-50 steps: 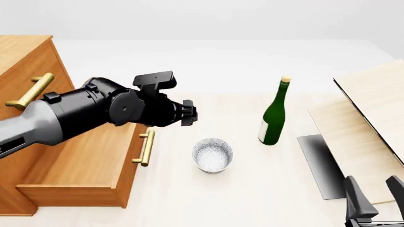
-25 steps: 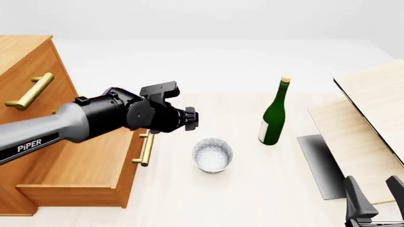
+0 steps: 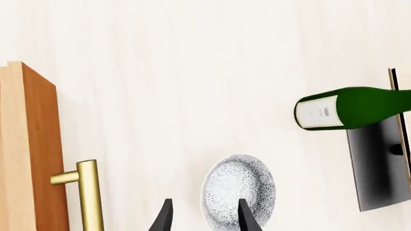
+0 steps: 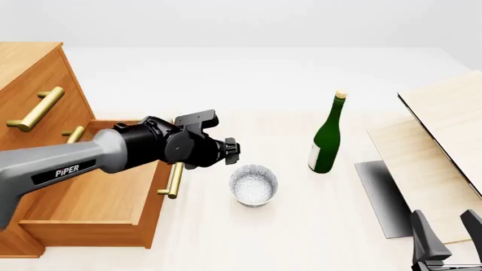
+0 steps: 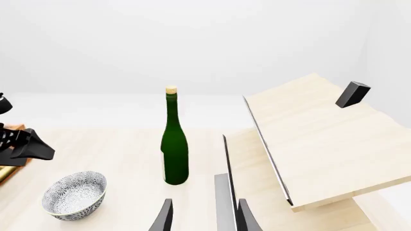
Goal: Put the bowl in the bottom drawer of the cabinet and close it.
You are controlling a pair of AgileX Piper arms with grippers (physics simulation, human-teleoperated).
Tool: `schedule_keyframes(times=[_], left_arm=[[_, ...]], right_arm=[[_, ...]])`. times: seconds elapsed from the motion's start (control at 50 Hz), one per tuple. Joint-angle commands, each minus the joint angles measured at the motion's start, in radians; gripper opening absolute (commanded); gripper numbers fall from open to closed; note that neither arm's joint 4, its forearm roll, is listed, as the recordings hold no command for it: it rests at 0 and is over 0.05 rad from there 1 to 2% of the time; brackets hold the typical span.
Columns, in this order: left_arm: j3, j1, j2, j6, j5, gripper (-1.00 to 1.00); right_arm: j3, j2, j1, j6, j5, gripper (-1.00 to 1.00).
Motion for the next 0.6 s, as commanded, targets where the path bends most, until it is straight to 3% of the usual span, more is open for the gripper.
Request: schedule_keyframes(times=[0.02, 0.6], left_arm=[[0.030, 0.028, 0.030, -0.008, -0.025, 1.00], [0.057, -0.004, 0.108, -0.050, -0.093, 1.00]], right_arm=[[0.000, 0.000, 0.000, 0.000, -0.001, 1.00], [0.000, 0.000, 0.000, 0.000, 0.000, 1.00]])
